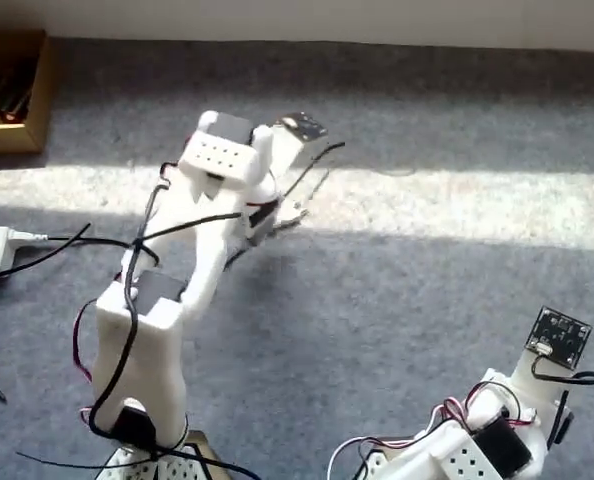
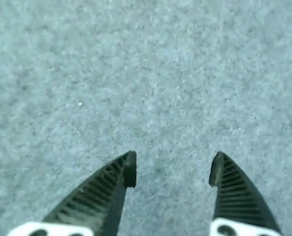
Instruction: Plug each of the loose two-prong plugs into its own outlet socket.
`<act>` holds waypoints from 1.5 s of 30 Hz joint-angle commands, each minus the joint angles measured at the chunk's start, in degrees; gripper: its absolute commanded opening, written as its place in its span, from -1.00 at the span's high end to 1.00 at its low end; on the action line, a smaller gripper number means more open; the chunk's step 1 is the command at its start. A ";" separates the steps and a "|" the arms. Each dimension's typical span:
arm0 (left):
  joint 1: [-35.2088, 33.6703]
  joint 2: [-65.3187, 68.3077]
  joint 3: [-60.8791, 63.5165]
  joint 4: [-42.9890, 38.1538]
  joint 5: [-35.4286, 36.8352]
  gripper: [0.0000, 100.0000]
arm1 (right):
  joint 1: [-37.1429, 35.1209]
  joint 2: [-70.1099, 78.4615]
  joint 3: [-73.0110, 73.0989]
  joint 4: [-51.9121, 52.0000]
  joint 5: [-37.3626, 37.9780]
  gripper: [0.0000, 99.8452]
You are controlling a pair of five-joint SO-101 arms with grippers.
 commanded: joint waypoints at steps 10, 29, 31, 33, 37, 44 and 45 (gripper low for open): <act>3.12 -15.34 22.99 6.07 -26.64 0.95 | -1.01 -0.66 3.74 0.31 0.62 0.49; 11.74 -52.70 79.08 -32.79 -37.19 0.94 | -1.01 -0.66 4.18 0.66 0.62 0.49; 11.65 -51.47 79.25 -34.11 -37.19 0.94 | -1.01 -0.66 4.44 0.66 0.62 0.49; 11.30 -50.77 79.25 -35.87 -36.84 0.94 | -1.01 -0.66 4.44 0.66 0.62 0.49; 8.04 -49.80 78.81 -40.26 -36.75 0.73 | -1.01 -0.66 4.62 0.66 0.62 0.49; -1.27 -49.80 76.35 -46.42 -37.36 0.10 | -1.10 -0.66 4.62 0.66 0.62 0.49; -1.71 -49.80 75.82 -45.45 -38.51 0.12 | -1.10 -0.66 4.62 0.66 0.62 0.49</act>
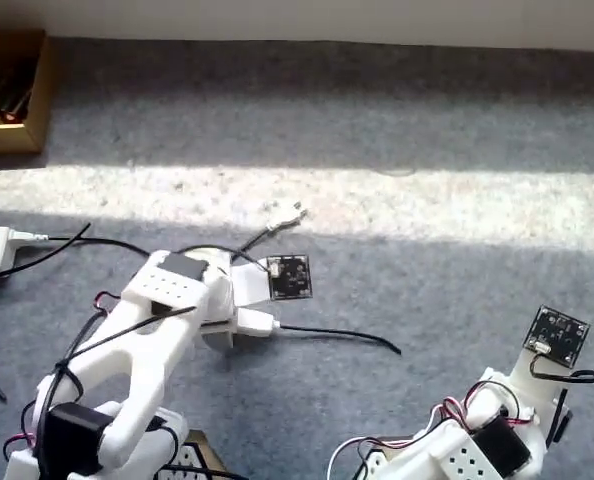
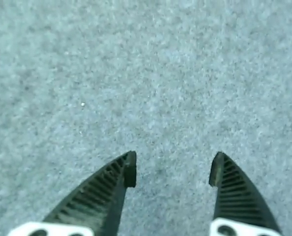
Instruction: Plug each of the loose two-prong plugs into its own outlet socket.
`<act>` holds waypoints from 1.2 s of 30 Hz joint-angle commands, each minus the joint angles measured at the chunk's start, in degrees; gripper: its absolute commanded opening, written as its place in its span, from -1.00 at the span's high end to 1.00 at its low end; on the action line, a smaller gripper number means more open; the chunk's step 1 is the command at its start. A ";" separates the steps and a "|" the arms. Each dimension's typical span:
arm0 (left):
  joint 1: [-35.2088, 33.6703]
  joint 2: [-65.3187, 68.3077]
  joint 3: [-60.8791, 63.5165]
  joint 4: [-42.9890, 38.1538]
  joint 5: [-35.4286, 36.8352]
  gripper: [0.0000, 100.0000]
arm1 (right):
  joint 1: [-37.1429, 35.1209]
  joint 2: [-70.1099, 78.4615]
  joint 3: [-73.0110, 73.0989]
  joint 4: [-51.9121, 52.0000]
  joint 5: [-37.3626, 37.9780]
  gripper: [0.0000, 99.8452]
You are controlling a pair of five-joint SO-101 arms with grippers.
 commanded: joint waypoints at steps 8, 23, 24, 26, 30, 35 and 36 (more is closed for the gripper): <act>-1.80 -0.22 -11.21 12.04 -1.93 0.16 | -3.65 -0.66 4.70 0.48 0.35 0.49; -1.01 0.40 -12.09 -0.79 0.09 0.17 | -3.47 -0.66 4.70 0.57 0.35 0.49; -1.01 0.48 -12.09 -1.67 0.62 0.17 | -3.47 -0.66 4.70 0.57 0.35 0.49; -1.19 0.48 -12.09 -4.22 2.73 0.17 | -3.47 -0.66 4.70 0.57 0.35 0.49; -1.27 0.57 -11.74 -7.56 3.96 0.17 | -3.47 -0.66 4.70 0.57 0.35 0.49; -2.42 6.29 -12.18 -11.87 4.04 0.17 | -3.47 -0.66 4.70 0.57 0.44 0.49; -3.03 7.34 -12.26 -13.19 4.04 0.17 | -3.47 -0.66 4.70 0.57 0.44 0.49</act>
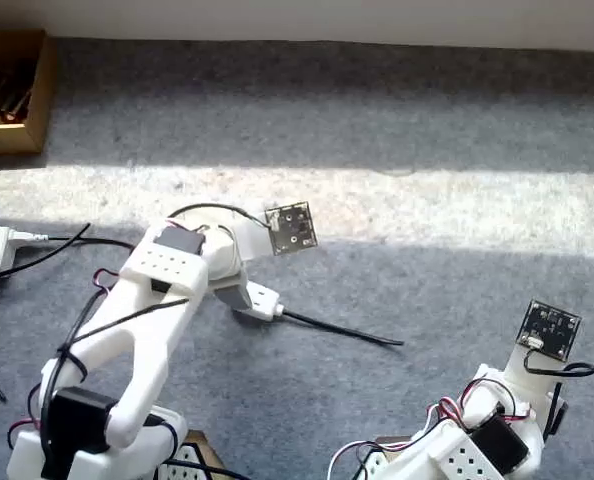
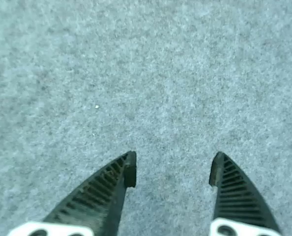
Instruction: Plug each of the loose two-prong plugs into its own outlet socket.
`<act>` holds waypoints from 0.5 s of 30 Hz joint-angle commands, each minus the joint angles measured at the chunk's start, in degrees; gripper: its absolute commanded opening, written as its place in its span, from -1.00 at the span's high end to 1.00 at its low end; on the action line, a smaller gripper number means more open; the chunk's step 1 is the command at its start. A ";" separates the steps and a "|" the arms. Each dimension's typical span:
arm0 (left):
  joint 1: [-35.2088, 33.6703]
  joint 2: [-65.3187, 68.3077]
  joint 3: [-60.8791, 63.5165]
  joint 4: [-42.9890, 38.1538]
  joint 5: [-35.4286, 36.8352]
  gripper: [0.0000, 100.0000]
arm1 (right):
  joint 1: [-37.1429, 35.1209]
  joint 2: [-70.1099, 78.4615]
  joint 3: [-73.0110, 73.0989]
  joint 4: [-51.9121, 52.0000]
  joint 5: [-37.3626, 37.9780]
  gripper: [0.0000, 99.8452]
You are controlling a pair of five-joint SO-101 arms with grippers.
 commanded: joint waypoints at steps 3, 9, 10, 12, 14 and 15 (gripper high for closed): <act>-4.97 4.00 -4.79 -5.01 2.99 0.17 | -0.75 -0.66 4.70 0.57 0.62 0.49; -16.40 3.91 -19.56 3.69 27.60 0.17 | -12.70 -0.04 -0.04 0.13 -1.32 0.49; -17.98 3.91 -22.99 9.85 31.30 0.17 | -14.73 -0.04 -1.71 0.04 -2.90 0.49; -20.00 3.82 -28.53 21.80 32.53 0.16 | -17.54 0.31 -5.49 0.48 -4.31 0.49; -20.18 3.82 -31.25 30.07 29.54 0.17 | -19.56 1.45 -10.15 1.27 -4.40 0.49; -20.09 3.82 -31.25 31.65 28.13 0.17 | -20.00 2.33 -12.09 1.80 -4.22 0.49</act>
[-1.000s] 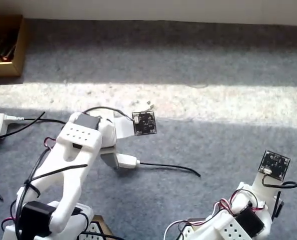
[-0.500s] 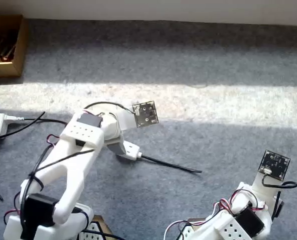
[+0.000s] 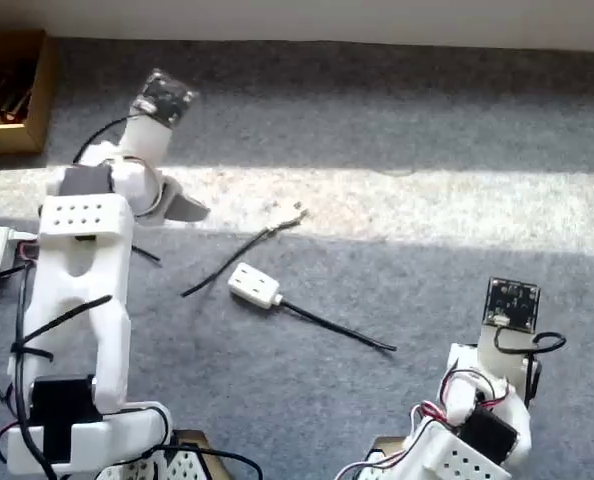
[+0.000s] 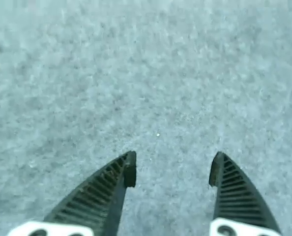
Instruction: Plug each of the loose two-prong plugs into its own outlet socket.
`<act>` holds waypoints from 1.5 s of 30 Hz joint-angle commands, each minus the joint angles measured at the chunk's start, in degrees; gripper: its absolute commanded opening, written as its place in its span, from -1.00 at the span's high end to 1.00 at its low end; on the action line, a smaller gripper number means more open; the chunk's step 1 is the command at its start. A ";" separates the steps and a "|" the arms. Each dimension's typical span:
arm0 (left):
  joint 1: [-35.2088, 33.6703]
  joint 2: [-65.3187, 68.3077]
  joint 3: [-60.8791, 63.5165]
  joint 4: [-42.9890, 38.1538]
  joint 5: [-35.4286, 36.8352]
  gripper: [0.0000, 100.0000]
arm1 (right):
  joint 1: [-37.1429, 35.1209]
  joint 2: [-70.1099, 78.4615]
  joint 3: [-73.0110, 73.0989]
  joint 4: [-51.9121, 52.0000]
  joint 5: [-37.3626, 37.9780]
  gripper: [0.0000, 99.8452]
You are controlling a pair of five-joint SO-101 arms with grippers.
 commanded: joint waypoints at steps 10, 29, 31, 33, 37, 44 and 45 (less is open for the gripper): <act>7.96 15.87 -2.77 -11.43 -1.67 0.17 | -2.24 14.90 -9.27 -0.31 -1.05 0.49; 18.51 61.49 -56.75 6.95 -1.76 0.29 | -2.15 16.84 -9.27 -0.57 -1.14 0.49; 18.51 64.92 -61.23 10.46 -1.85 0.35 | -2.15 16.84 -9.27 -0.57 -1.14 0.49; 18.86 66.68 -65.71 14.68 -1.85 0.55 | -2.24 16.84 -9.27 -0.57 -1.14 0.49; 20.70 67.82 -73.63 23.38 -5.19 1.00 | -2.24 16.84 -9.27 -0.57 -1.14 0.49; 22.02 67.74 -75.91 31.03 -10.73 0.99 | -2.24 17.01 -9.27 -0.57 -1.14 0.49; 21.85 67.56 -75.91 31.12 -10.73 0.99 | -2.24 17.01 -9.27 -0.57 -1.14 0.49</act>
